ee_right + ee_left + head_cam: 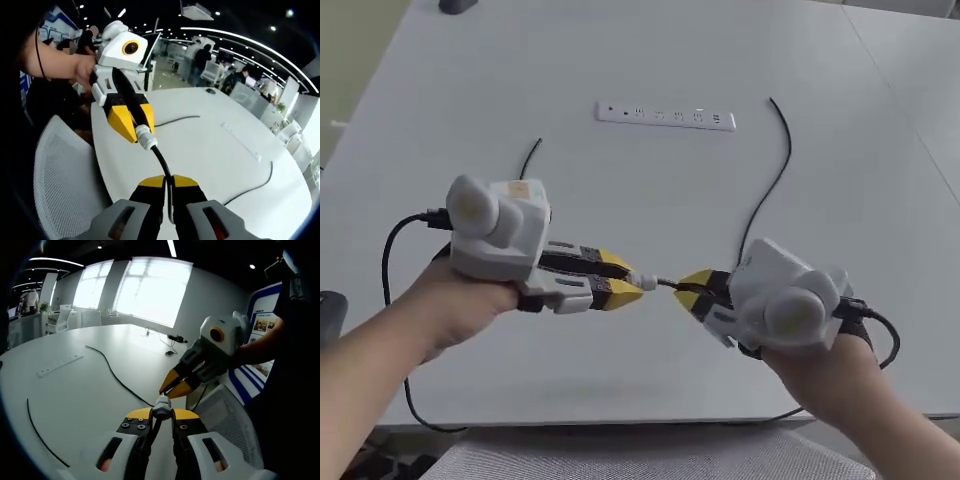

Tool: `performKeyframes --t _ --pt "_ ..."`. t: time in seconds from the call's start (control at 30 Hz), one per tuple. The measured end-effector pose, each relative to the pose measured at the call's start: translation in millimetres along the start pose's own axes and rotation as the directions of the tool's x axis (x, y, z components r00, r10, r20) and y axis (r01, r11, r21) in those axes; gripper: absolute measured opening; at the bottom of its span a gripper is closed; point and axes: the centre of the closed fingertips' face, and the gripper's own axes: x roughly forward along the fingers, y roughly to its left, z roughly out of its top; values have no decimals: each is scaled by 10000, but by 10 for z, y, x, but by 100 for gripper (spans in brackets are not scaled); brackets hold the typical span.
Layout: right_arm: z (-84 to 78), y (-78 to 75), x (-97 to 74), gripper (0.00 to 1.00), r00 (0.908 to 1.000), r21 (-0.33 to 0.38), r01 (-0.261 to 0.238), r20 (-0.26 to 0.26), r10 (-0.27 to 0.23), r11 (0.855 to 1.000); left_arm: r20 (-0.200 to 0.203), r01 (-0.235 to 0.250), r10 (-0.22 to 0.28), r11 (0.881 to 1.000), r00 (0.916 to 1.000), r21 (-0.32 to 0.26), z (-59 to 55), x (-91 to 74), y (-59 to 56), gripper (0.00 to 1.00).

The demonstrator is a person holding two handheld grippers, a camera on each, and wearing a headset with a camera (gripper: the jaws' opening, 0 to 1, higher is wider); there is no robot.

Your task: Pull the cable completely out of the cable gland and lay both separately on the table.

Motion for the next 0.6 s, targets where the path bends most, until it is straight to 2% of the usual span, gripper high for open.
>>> performKeyframes --t 0.23,0.33,0.37,0.47,0.57,0.6 --pt "-168 -118 6 0 9992 1219 320 -256 -291 9920 31 -58 58 10000 10000 21 5 -11 2 15" --pt "-270 -173 15 0 9972 1947 625 -526 -532 9789 10 -66 66 10000 10000 31 -3 -1 -9 15" --pt "-317 -193 15 0 9960 2410 760 -646 -622 9675 14 -69 69 10000 10000 16 -3 2 -10 15" --pt "-411 -241 16 0 9931 3030 1037 -849 -815 9473 180 -49 53 9998 9998 -171 15 12 -20 15" --pt "-532 -283 8 0 9870 3674 1449 -1185 -1082 9187 154 -89 91 9999 9998 -128 -1 25 -31 15" --pt "-581 -293 16 0 9856 4073 1551 -1255 -1131 9000 151 -68 70 9999 9999 -136 -4 29 -41 15"
